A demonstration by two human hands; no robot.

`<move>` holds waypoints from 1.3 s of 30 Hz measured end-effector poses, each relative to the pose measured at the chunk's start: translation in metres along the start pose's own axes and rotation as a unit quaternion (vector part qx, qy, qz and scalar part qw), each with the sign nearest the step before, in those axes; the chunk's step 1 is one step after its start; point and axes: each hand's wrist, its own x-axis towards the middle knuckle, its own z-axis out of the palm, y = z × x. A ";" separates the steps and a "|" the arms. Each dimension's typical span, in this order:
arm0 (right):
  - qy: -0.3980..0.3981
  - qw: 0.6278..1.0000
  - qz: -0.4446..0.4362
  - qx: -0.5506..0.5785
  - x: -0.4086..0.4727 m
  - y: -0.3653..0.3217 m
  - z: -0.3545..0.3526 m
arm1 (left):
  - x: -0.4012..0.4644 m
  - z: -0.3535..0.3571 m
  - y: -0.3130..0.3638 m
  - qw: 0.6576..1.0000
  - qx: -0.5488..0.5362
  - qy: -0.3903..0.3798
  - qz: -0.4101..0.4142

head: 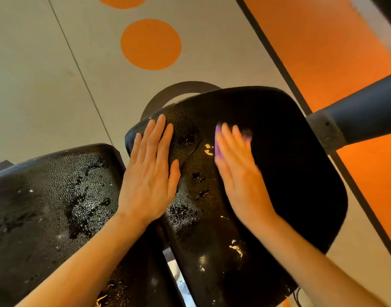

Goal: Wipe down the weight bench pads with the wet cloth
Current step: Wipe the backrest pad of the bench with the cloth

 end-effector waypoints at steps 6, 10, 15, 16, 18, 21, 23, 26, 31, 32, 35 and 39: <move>0.045 0.996 0.074 0.034 0.062 -0.010 0.006 | 0.000 -0.006 -0.002 1.000 0.005 -0.020 0.006; 0.036 0.995 0.065 0.073 0.065 -0.017 0.010 | -0.018 -0.024 -0.018 0.999 0.020 -0.037 0.016; -0.003 0.999 0.007 0.037 -0.027 -0.013 0.005 | -0.055 -0.042 -0.050 0.997 0.038 -0.060 -0.014; 0.020 0.999 0.021 0.041 -0.002 -0.018 0.009 | -0.058 -0.042 -0.053 0.997 0.047 -0.066 -0.007; 0.051 0.994 0.082 0.048 0.057 -0.033 0.017 | -0.061 -0.039 -0.055 0.994 0.075 -0.077 0.013; 0.061 0.995 0.065 0.042 0.071 -0.039 0.025 | -0.062 -0.035 -0.055 0.992 0.101 -0.079 0.020; 0.037 0.999 0.026 0.006 0.016 -0.029 0.023 | -0.063 -0.034 -0.056 0.992 0.102 -0.077 0.020; -0.009 0.997 -0.002 -0.076 -0.058 -0.023 0.016 | -0.064 -0.035 -0.056 0.993 0.094 -0.074 0.020; 0.050 0.997 0.062 0.010 0.067 -0.036 0.017 | -0.063 -0.034 -0.055 0.993 0.092 -0.073 0.025; 0.066 0.995 0.074 0.013 0.079 -0.038 0.019 | -0.064 -0.033 -0.055 0.993 0.090 -0.071 0.024; 0.045 0.998 0.044 -0.023 0.011 -0.042 0.028 | -0.064 -0.033 -0.056 0.993 0.086 -0.071 0.024; -0.013 0.996 -0.048 -0.072 -0.048 -0.035 0.024 | -0.064 -0.033 -0.057 0.993 0.089 -0.073 0.020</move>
